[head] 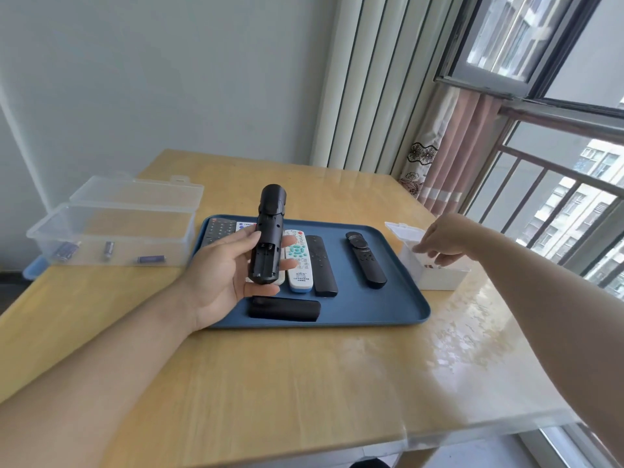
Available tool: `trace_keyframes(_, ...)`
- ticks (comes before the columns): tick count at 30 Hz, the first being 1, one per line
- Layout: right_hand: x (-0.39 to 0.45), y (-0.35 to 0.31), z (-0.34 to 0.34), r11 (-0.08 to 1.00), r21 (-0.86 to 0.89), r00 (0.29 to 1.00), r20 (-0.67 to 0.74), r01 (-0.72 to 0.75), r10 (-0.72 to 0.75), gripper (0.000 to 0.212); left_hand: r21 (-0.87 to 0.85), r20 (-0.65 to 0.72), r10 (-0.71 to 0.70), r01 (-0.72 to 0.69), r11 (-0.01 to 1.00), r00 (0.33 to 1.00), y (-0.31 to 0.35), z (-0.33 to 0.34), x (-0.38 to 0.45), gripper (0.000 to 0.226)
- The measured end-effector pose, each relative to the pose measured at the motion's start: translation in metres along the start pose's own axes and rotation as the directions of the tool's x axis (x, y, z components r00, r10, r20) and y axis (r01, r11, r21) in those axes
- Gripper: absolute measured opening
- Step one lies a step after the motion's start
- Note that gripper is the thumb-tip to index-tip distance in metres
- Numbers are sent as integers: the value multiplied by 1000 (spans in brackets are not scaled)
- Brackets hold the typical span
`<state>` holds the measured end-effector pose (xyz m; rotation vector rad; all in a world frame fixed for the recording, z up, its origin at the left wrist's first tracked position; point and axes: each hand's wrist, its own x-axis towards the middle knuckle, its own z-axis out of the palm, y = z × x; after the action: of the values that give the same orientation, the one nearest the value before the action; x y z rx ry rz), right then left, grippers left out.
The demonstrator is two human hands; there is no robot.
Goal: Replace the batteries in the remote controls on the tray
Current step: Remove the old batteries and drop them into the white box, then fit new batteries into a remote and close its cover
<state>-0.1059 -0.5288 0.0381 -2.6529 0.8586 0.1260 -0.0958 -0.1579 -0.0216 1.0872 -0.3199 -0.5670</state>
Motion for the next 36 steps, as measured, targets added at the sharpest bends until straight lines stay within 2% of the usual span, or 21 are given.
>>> trace_keyframes(3,-12,-21,-10,984,-123,968,-200,129,-152,18,-15,-15,12,-12,1000,1000,1,-1,0,37)
trace_keyframes(5,-24,-44,-5,963,-92,919,-287,253,-269,19,-17,-23,8,-8,1000,1000,1,-1,-2,36)
trace_keyframes(7,-44,-71,8,902,163,909,-200,400,-366,24,-29,-35,-1,0,1000,999,1,-1,-3,35)
trace_keyframes(10,-75,-109,36,742,535,867,35,404,-498,41,-11,-76,-10,9,1000,997,1,2,-4,32)
trace_keyframes(13,-84,-133,64,647,684,819,127,337,-560,55,75,-123,-6,15,997,992,1,2,-3,28)
trace_keyframes(16,-81,-146,81,599,762,804,186,244,-564,58,174,-151,3,24,985,989,1,3,-3,21)
trace_keyframes(18,-79,-150,86,596,782,803,232,182,-549,57,333,-224,61,18,943,973,0,1,-3,15)
trace_keyframes(19,-80,-151,88,609,777,809,250,161,-533,56,468,-276,147,-1,884,950,1,-1,-3,12)
trace_keyframes(21,-81,-151,94,656,741,822,280,143,-495,53,689,-354,397,-51,723,847,4,-14,2,11)
trace_keyframes(23,-82,-151,99,705,696,830,307,138,-465,53,763,-373,566,-104,638,736,10,-26,7,11)
trace_keyframes(25,-80,-153,103,741,656,840,316,142,-441,56,778,-390,618,-115,618,683,12,-35,10,11)
trace_keyframes(27,-81,-156,104,765,623,856,297,163,-424,55,786,-388,613,-100,610,688,11,-38,11,11)
trace_keyframes(29,-83,-159,101,806,560,873,276,194,-402,51,784,-377,576,-81,615,725,7,-40,13,11)
trace_keyframes(32,-83,-158,95,883,389,889,258,264,-380,53,777,-381,539,-56,627,751,2,-38,17,7)
trace_keyframes(34,-80,-160,94,910,276,891,250,309,-378,62,789,-374,562,-66,611,738,3,-36,15,8)
trace_keyframes(36,-78,-162,91,919,201,900,217,338,-378,63,794,-373,609,-99,599,700,4,-34,14,11)
